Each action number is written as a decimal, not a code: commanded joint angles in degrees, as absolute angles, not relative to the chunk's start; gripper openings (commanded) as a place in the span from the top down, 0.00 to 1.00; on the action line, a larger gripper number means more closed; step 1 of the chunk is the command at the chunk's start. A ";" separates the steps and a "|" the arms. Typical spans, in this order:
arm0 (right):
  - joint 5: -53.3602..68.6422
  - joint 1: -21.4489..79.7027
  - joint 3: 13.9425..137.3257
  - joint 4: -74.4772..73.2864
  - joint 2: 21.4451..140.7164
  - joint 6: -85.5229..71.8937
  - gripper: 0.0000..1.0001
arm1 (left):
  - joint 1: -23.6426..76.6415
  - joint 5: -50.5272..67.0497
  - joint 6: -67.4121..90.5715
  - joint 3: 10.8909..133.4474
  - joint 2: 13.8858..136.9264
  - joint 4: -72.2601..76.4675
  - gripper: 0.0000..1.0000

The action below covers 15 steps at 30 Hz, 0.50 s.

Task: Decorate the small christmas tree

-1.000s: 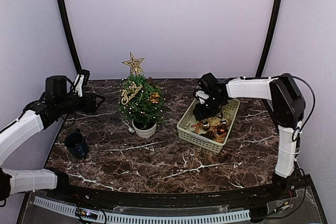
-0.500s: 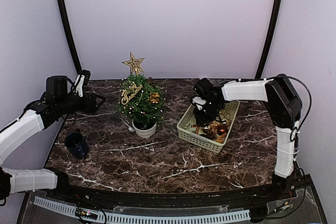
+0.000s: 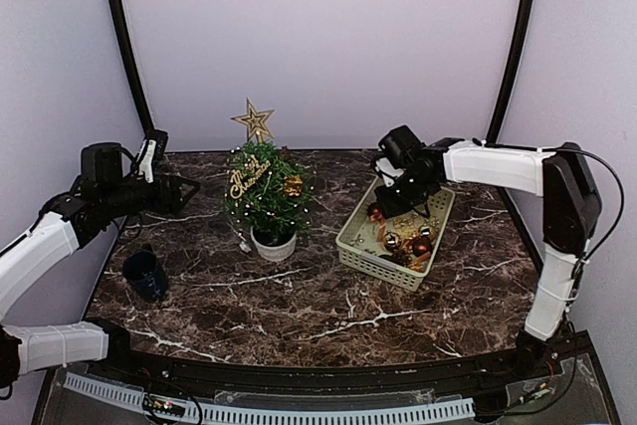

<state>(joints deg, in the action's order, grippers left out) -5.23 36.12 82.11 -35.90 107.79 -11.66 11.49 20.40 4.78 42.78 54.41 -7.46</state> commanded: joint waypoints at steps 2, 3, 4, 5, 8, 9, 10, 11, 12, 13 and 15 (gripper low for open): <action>-7.31 36.39 80.09 -33.84 98.57 -13.71 1.00 | 13.14 24.64 7.00 49.00 53.03 -12.00 0.33; -7.44 36.39 79.59 -33.88 96.91 -14.05 1.00 | 14.21 24.64 7.37 50.90 53.18 -13.61 0.33; -7.47 36.39 79.21 -33.83 95.70 -14.29 1.00 | 14.97 24.58 7.89 51.73 53.27 -14.28 0.33; -7.43 36.43 78.79 -33.61 94.32 -14.52 1.00 | 16.90 24.12 8.34 53.16 53.39 -15.30 0.34; -4.99 36.58 76.93 -32.10 89.58 -15.44 1.00 | 21.94 21.87 11.71 55.15 53.70 -15.89 0.34; -3.62 36.61 76.18 -30.97 87.92 -15.83 1.00 | 24.87 20.87 12.62 55.80 53.94 -15.35 0.34; -2.17 36.76 75.45 -30.06 86.04 -16.32 1.00 | 26.23 20.24 14.65 56.11 54.29 -14.93 0.34; -0.94 37.11 74.77 -29.04 84.25 -16.95 1.00 | 29.23 19.10 15.72 56.61 54.52 -14.04 0.34; -0.35 37.60 74.19 -27.85 82.61 -17.55 1.00 | 30.83 17.52 17.57 56.87 55.03 -13.07 0.34; 1.02 38.30 73.59 -26.74 80.99 -18.38 1.00 | 33.97 16.58 18.46 57.24 55.29 -12.42 0.34; 2.60 40.40 72.31 -23.06 78.28 -19.96 1.00 | 38.79 13.90 20.63 57.70 56.28 -10.45 0.34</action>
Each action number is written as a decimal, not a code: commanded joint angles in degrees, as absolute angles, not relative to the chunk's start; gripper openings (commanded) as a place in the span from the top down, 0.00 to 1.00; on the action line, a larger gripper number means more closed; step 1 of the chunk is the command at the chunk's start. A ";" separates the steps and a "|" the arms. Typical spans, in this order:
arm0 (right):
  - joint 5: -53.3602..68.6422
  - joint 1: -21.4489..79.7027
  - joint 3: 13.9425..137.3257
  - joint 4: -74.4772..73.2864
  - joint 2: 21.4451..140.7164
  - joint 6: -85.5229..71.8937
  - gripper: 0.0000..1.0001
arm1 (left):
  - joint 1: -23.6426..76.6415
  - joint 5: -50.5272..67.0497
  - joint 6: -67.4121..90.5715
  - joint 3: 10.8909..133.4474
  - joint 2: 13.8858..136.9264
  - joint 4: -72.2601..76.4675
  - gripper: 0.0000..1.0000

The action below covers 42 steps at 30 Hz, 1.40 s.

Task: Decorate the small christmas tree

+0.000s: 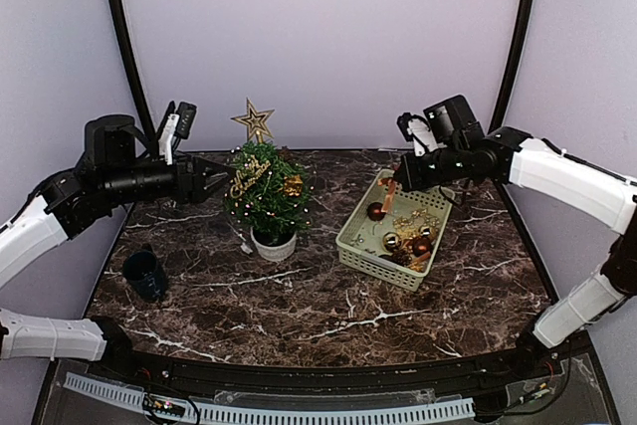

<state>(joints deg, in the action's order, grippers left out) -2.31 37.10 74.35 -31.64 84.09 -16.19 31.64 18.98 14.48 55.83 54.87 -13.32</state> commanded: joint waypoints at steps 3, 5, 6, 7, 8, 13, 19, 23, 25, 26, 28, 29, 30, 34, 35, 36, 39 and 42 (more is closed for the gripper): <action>3.49 44.30 70.51 -17.59 75.54 -22.74 1.00 | 43.94 12.48 23.71 57.62 58.25 -6.73 0.34; 2.74 47.83 69.36 -13.71 74.42 -24.63 1.00 | 44.99 13.07 25.19 56.75 58.94 -4.68 0.33; 2.05 49.32 68.85 -11.83 74.17 -25.22 1.00 | 45.08 13.04 25.47 56.32 59.00 -4.32 0.33; 1.16 51.04 68.42 -9.89 74.08 -25.47 1.00 | 45.15 11.92 25.86 55.46 58.72 -4.11 0.33; 0.34 52.78 68.05 -8.37 74.39 -25.44 1.00 | 45.16 10.97 25.98 54.93 58.41 -4.34 0.32; -7.44 59.49 71.75 -7.79 79.49 -24.12 1.00 | 44.84 4.00 26.20 53.85 55.79 -10.22 0.29; -6.65 60.47 82.93 -11.59 88.68 -24.18 1.00 | 38.47 6.24 26.49 52.70 53.92 -14.17 0.28; -5.80 60.39 90.21 -15.96 93.90 -21.80 1.00 | 33.36 9.87 26.91 50.20 51.79 -13.49 0.28; -5.58 60.29 93.16 -17.71 96.16 -20.41 1.00 | 32.55 10.17 26.57 49.65 51.35 -13.78 0.28; -5.47 60.23 94.54 -18.58 97.21 -19.71 1.00 | 32.15 10.36 26.42 49.37 51.20 -13.93 0.28; -4.86 59.76 97.04 -19.92 98.83 -18.40 1.00 | 31.83 10.82 26.30 49.03 51.11 -14.07 0.28; -4.84 59.41 98.02 -20.27 99.43 -18.15 1.00 | 31.78 10.95 26.29 48.90 51.09 -14.06 0.28; -4.55 58.95 98.66 -20.42 99.95 -18.05 1.00 | 31.74 11.11 26.28 48.70 51.03 -14.06 0.28; -2.05 57.06 100.69 -20.28 101.45 -18.40 1.00 | 31.60 10.70 26.34 48.25 50.74 -14.06 0.28; -1.66 56.82 101.17 -20.26 101.83 -18.57 1.00 | 31.58 10.62 26.32 48.16 50.54 -14.06 0.28; -1.31 56.64 101.81 -20.41 102.33 -18.82 1.00 | 31.56 10.39 26.34 47.99 50.50 -14.02 0.28; -1.27 56.47 103.51 -20.80 104.03 -19.46 1.00 | 31.48 10.07 26.37 47.71 50.16 -14.04 0.28; -2.35 56.20 104.98 -21.03 105.58 -20.35 1.00 | 31.42 9.67 26.39 47.52 49.96 -14.42 0.28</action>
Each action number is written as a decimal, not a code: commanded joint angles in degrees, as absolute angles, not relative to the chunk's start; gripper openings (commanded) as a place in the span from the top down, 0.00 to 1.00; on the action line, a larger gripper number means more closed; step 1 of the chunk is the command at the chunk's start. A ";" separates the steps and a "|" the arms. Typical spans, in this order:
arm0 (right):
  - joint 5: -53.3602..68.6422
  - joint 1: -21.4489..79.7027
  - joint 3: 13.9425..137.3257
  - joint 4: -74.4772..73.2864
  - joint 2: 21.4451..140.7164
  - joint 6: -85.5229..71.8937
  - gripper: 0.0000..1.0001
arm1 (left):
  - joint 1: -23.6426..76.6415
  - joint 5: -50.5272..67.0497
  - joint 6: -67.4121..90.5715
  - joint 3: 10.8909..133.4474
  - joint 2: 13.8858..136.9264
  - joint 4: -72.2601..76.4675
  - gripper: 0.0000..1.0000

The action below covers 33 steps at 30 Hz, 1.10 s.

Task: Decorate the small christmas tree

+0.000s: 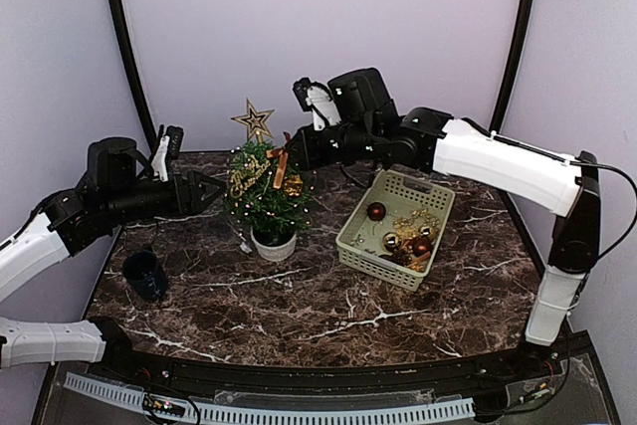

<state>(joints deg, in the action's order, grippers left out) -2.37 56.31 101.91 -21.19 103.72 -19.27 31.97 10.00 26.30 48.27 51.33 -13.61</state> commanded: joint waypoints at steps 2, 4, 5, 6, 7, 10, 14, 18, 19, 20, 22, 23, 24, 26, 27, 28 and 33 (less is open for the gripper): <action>-2.46 56.00 106.12 -21.16 106.68 -20.89 1.00 | 31.38 9.48 26.51 47.36 49.66 -14.49 0.28; -2.60 55.96 107.53 -21.54 107.81 -21.07 1.00 | 31.38 9.32 26.54 47.11 49.37 -14.58 0.28; -2.53 55.91 108.22 -21.80 108.61 -21.09 1.00 | 31.38 9.16 26.59 46.93 49.08 -14.70 0.28; -2.47 55.92 108.88 -21.98 109.11 -20.96 1.00 | 31.38 9.11 26.56 46.85 48.97 -14.73 0.28; -2.19 55.92 109.42 -22.12 109.56 -20.90 1.00 | 31.38 8.91 26.68 46.74 48.78 -14.91 0.28; -1.27 55.91 110.25 -22.30 110.44 -20.70 1.00 | 31.30 8.56 26.72 46.53 48.47 -15.29 0.28; -0.87 55.90 110.47 -22.99 111.19 -20.34 1.00 | 31.29 8.39 26.89 46.33 48.26 -15.55 0.28; -0.26 55.90 110.78 -23.81 111.91 -20.16 1.00 | 31.29 8.12 26.77 46.32 48.32 -15.64 0.28; -0.26 55.90 110.75 -24.04 111.97 -20.19 1.00 | 31.29 8.10 26.74 46.32 48.33 -15.69 0.28; -0.26 55.90 110.68 -24.25 112.05 -20.07 1.00 | 31.29 8.05 26.72 46.32 48.34 -15.65 0.28; -0.26 55.90 110.64 -24.88 112.18 -19.82 1.00 | 31.29 8.00 26.72 46.27 48.43 -15.68 0.28; -0.26 55.90 110.70 -25.28 112.34 -19.67 1.00 | 31.25 8.04 26.72 46.25 48.43 -15.66 0.28; -0.26 55.88 110.92 -25.84 112.66 -19.60 1.00 | 31.28 8.05 26.72 46.24 48.47 -15.60 0.28; -0.26 55.90 111.63 -26.91 113.57 -19.46 1.00 | 31.29 8.05 26.72 46.23 48.58 -15.56 0.28; -0.26 55.90 111.96 -27.32 113.82 -19.48 1.00 | 31.29 8.07 26.72 46.23 48.59 -15.56 0.28; -0.31 55.88 112.16 -27.68 114.15 -19.43 1.00 | 31.29 8.08 26.72 46.23 48.60 -15.56 0.28; -0.26 55.90 112.43 -28.11 114.21 -19.11 1.00 | 31.25 7.92 26.67 46.14 48.56 -15.56 0.28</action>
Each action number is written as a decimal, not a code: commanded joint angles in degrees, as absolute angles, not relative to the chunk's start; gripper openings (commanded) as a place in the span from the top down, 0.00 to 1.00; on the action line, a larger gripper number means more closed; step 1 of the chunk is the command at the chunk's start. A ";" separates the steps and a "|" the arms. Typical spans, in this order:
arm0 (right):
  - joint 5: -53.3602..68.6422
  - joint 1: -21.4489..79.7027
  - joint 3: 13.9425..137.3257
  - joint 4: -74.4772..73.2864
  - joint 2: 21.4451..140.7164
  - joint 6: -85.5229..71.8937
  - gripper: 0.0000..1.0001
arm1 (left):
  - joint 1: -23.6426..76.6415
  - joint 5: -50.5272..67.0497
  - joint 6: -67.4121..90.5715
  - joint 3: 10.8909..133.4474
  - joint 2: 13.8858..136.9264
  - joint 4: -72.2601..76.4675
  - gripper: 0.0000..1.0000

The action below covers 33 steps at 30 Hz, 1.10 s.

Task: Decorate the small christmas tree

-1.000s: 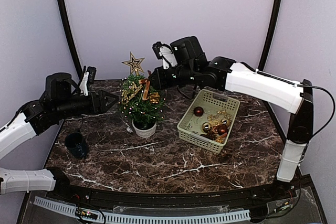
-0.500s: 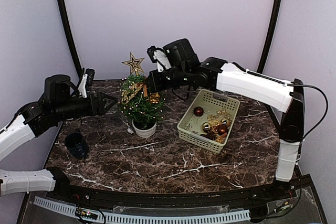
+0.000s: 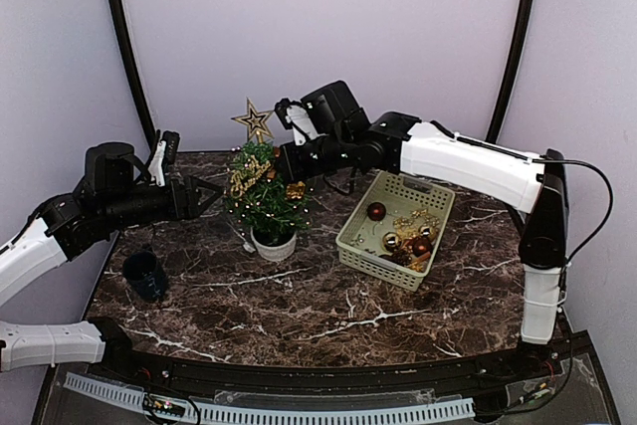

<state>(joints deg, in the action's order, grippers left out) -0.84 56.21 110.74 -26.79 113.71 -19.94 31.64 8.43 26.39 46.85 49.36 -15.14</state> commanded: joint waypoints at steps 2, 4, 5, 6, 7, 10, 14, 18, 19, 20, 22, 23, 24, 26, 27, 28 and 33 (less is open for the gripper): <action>-0.29 55.84 112.79 -28.26 114.13 -18.84 1.00 | 31.24 7.91 26.64 46.14 48.64 -15.56 0.28; -0.26 55.88 113.22 -28.44 114.08 -18.54 1.00 | 31.27 7.88 26.55 46.12 48.80 -15.56 0.28; -0.24 55.90 113.39 -28.52 114.04 -18.51 1.00 | 31.26 7.85 26.55 46.13 48.83 -15.56 0.28; -0.26 55.91 113.57 -28.50 114.00 -18.46 1.00 | 31.22 7.85 26.50 46.14 48.86 -15.49 0.28; -0.26 55.91 113.70 -28.53 113.77 -18.46 1.00 | 31.21 7.84 26.48 46.14 48.86 -15.48 0.28; -0.26 55.90 113.82 -28.48 113.03 -18.35 0.97 | 31.21 7.72 26.39 46.18 48.80 -15.55 0.28; -0.31 55.90 113.82 -28.73 111.95 -17.95 0.90 | 31.20 7.48 26.28 46.14 48.69 -15.70 0.28; -1.02 55.90 113.66 -28.92 111.13 -17.76 0.81 | 31.20 7.48 26.28 46.06 48.61 -15.73 0.28; -1.06 55.90 113.60 -28.92 110.96 -17.75 0.80 | 31.20 7.47 26.28 46.01 48.60 -15.73 0.28; -1.13 55.89 113.48 -28.80 110.80 -17.79 0.78 | 31.20 7.47 26.28 45.99 48.60 -15.69 0.28; -1.33 55.95 113.32 -28.47 110.57 -17.88 0.76 | 31.16 7.53 26.26 45.97 48.56 -15.68 0.28; -1.32 55.98 113.18 -28.41 110.42 -17.97 0.76 | 31.18 7.48 26.27 45.97 48.53 -15.71 0.28; -1.38 55.94 113.04 -28.24 110.25 -18.06 0.75 | 31.20 7.48 26.28 45.97 48.52 -15.70 0.28; -1.46 55.99 112.65 -27.98 109.88 -18.33 0.74 | 31.16 7.44 26.20 45.97 48.45 -15.73 0.28; -1.49 55.96 112.55 -27.82 109.65 -18.34 0.73 | 31.18 7.40 26.19 45.97 48.37 -15.82 0.28; -1.54 55.98 112.51 -27.75 109.46 -18.30 0.72 | 31.20 7.35 26.19 45.97 48.28 -15.82 0.28; -1.74 55.95 112.33 -27.51 108.74 -18.37 0.71 | 31.20 7.22 26.17 45.89 47.93 -16.12 0.27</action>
<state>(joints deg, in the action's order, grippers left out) -1.15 56.21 112.16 -28.80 111.61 -18.11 31.59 7.81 26.35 46.70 49.36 -15.18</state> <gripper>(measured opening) 0.286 0.726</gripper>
